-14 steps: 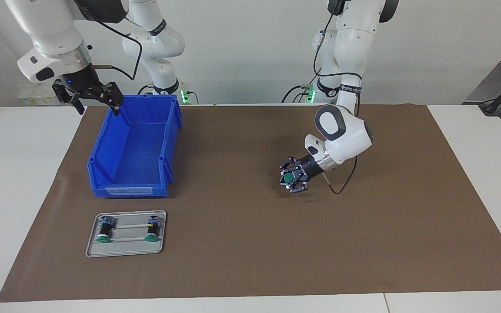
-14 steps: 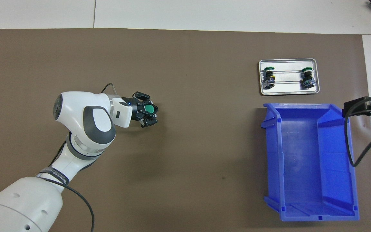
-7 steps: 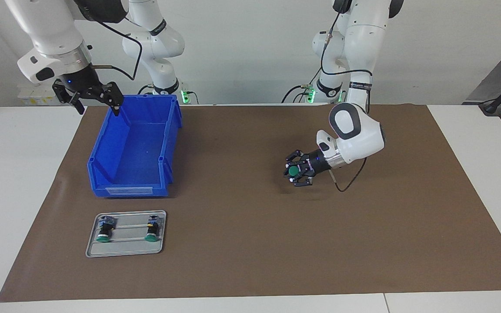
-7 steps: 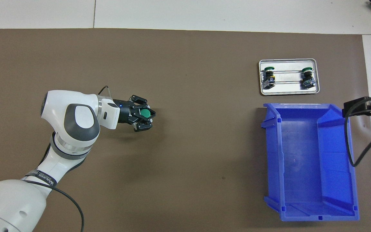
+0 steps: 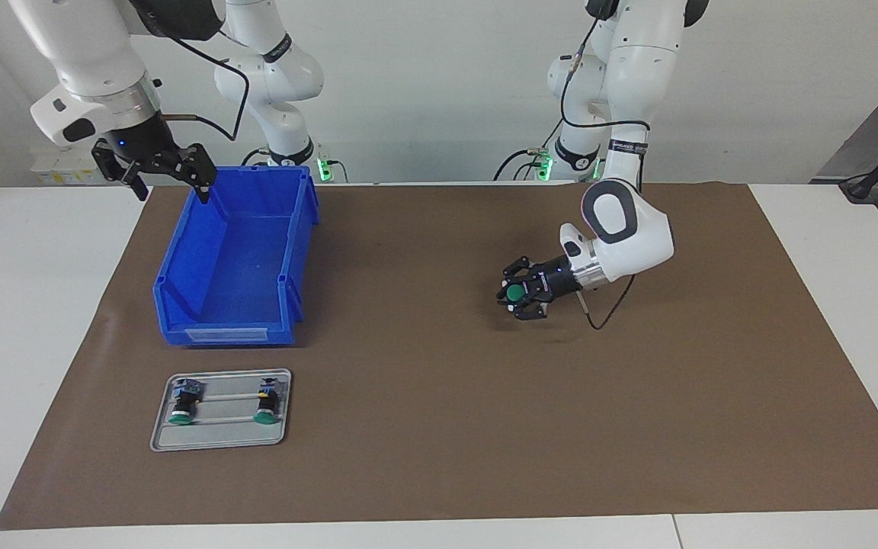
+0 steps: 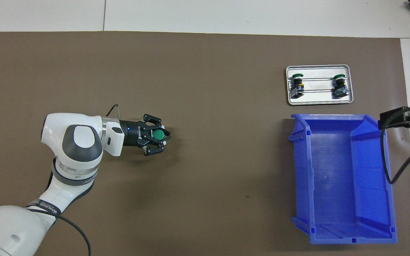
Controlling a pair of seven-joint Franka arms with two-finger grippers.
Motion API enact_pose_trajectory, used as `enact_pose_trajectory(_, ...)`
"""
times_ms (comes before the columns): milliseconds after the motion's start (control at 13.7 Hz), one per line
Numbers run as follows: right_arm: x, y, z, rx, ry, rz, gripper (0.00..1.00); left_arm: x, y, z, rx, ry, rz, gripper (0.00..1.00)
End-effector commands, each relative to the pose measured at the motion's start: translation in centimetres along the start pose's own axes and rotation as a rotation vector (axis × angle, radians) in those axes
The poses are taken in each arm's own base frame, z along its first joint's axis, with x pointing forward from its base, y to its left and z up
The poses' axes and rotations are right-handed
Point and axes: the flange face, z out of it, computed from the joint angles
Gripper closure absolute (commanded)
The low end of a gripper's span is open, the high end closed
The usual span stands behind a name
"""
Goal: Place and press button with both arms
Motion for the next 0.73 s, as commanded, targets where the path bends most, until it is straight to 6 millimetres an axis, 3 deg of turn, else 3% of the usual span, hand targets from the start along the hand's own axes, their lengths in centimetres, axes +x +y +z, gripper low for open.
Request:
enact_pose_trajectory(0, -0.21, 0.09, -0.03, -0.010, -0.001, -0.023, 0.00, 0.03, 1.38, 0.30, 0.026, -0.013, 0.040, 0.82)
enact_pose_trajectory(146, -0.21, 0.09, -0.03, -0.010, -0.001, -0.023, 0.00, -0.05, 1.53, 0.83, 0.043, -0.036, 0.050, 0.73)
enact_pose_trajectory(220, -0.21, 0.09, 0.04, -0.010, -0.003, -0.024, 0.00, 0.17, 1.68, 1.04, 0.039, -0.036, 0.054, 0.50)
enact_pose_trajectory(366, -0.24, 0.10, -0.05, -0.010, 0.000, -0.023, 0.00, 0.14, 1.75, 1.12, 0.038, -0.037, 0.054, 0.42)
enact_pose_trajectory(513, -0.25, 0.09, 0.09, -0.010, -0.003, -0.024, 0.00, 0.14, 1.75, 1.12, 0.038, -0.037, 0.053, 0.20)
enact_pose_trajectory(659, -0.30, 0.09, 0.09, -0.010, -0.003, -0.024, 0.00, 0.14, 1.75, 1.12, 0.038, -0.037, 0.050, 0.12)
